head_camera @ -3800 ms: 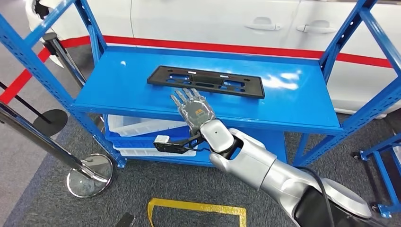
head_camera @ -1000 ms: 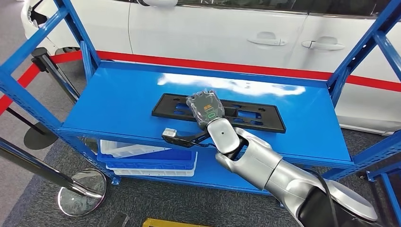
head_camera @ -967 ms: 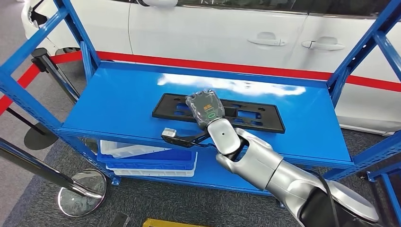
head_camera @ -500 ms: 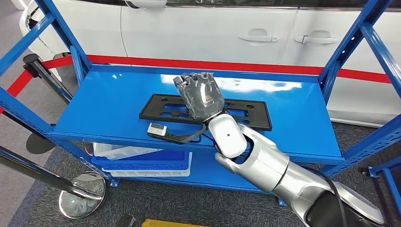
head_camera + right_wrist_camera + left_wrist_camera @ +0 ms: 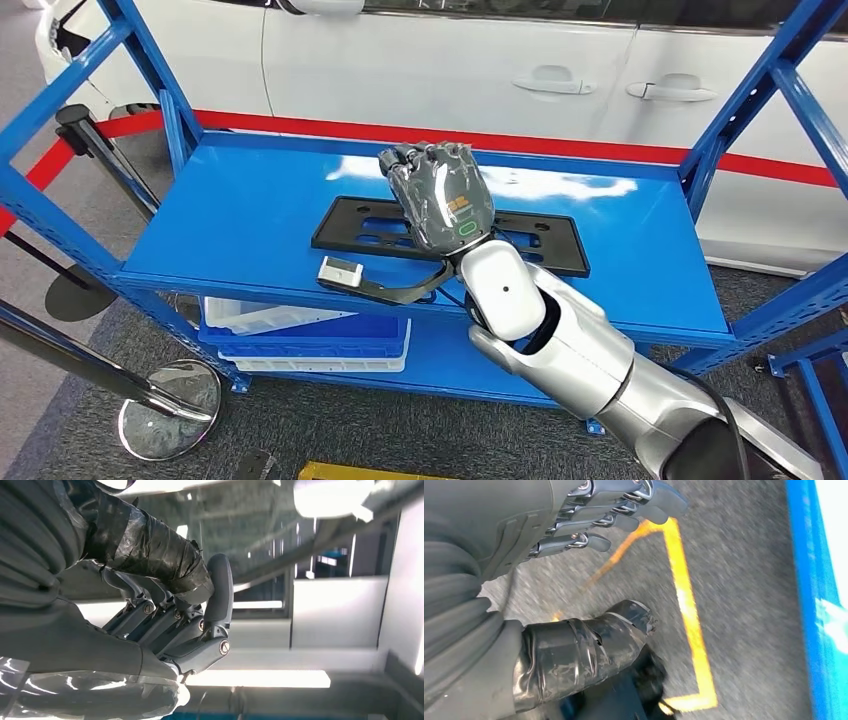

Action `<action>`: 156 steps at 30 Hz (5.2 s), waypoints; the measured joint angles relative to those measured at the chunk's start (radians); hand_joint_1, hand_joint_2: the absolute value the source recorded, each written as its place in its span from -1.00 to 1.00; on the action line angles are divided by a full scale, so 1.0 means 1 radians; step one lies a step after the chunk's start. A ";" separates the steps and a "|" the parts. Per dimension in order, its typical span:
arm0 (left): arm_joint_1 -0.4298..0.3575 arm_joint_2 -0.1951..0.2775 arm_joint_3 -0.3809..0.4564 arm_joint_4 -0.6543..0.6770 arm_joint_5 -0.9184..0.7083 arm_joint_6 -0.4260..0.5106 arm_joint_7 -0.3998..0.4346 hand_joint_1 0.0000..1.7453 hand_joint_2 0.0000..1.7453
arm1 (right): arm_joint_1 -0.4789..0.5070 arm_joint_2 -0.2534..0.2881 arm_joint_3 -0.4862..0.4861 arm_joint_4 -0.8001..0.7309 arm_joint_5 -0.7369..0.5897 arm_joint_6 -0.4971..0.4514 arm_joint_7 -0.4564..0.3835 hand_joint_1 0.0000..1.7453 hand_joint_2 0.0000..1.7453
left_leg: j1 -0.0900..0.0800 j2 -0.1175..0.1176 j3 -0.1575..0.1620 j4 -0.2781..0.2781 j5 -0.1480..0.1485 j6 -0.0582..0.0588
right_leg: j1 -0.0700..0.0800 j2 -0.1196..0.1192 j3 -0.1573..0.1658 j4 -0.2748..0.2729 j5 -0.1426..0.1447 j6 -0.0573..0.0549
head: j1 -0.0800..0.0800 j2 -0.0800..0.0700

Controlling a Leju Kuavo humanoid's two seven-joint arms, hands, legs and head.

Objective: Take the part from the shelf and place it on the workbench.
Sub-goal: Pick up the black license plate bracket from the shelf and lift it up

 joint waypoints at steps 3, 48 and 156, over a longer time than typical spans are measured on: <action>-0.001 0.000 0.000 0.000 0.010 -0.031 -0.026 -1.00 0.50 | 0.000 0.000 0.003 0.002 -0.054 0.108 -0.004 -1.00 1.00 | 0.000 -0.002 -0.003 0.011 -0.006 -0.009 | -0.007 -0.001 0.093 -0.180 0.082 0.003 | 0.000 0.000; -0.005 0.004 -0.007 0.000 -0.029 0.076 0.062 -1.00 -1.00 | 0.023 0.109 0.146 0.516 -0.367 0.261 0.003 -1.00 1.00 | 0.005 -0.005 -0.052 0.106 -0.029 -0.047 | 0.002 -0.007 0.122 -0.265 0.111 -0.043 | -0.011 0.000; -0.013 -0.028 -0.088 0.001 -0.014 0.006 0.018 -1.00 1.00 | -0.058 0.060 0.112 0.752 -0.319 0.030 0.073 1.00 1.00 | -0.005 -0.002 -0.003 0.025 -0.018 -0.016 | -0.012 -0.003 0.101 -0.222 0.102 0.002 | -0.011 0.000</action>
